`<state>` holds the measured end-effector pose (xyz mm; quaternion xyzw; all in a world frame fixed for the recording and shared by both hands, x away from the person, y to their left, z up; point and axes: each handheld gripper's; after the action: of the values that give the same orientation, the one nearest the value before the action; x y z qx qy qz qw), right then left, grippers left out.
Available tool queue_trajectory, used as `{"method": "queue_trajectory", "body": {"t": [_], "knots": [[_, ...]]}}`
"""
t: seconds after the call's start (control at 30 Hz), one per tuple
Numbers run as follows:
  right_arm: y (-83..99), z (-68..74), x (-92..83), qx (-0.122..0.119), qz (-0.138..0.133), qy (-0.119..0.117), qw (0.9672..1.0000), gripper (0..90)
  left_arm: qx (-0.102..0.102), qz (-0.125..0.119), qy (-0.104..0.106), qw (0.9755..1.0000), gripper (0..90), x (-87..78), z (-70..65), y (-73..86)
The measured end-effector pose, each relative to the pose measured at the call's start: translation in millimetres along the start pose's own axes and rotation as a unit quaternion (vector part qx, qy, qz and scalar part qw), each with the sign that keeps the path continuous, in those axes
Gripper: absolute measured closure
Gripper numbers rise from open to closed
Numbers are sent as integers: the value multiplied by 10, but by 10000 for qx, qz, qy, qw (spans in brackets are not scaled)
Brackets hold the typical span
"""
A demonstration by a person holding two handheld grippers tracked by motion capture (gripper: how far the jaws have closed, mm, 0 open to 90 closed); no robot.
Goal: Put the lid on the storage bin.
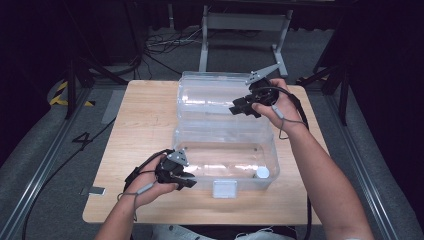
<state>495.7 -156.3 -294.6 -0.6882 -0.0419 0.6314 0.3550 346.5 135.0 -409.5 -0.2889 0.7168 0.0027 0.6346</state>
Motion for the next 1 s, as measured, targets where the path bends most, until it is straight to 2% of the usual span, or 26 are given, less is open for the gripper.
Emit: {"method": "queue_trajectory", "body": {"t": [0.2, 0.33, 0.53, 0.87, 1.0], "knots": [[-33, -13, 108, -167, 275, 151, 9994, 747, -5, -2, -3, 10000, 740, 1, -1, 1], [-43, -32, 145, -272, 219, 32, 9994, 767, -17, 4, 2, 10000, 739, 1, -1, 0], [-46, 15, 138, -537, 286, 177, 9980, 799, -39, 6, 13, 10000, 737, 2, -1, 0], [0, 83, 127, -652, 182, 311, 9972, 822, -50, 9, 19, 10000, 737, 2, -1, 0], [17, 107, 108, -659, 162, 279, 9973, 829, -52, 8, 23, 10000, 736, 2, -1, 1]]}}
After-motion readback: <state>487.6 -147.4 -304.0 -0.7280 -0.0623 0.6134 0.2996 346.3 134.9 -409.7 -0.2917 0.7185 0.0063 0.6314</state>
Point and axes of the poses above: each handheld gripper's, and its own axes: x roughly forward along the jaws, y roughly out of its underside, z roughly to its left, and after that the axes turned 14 degrees about z, right-handed
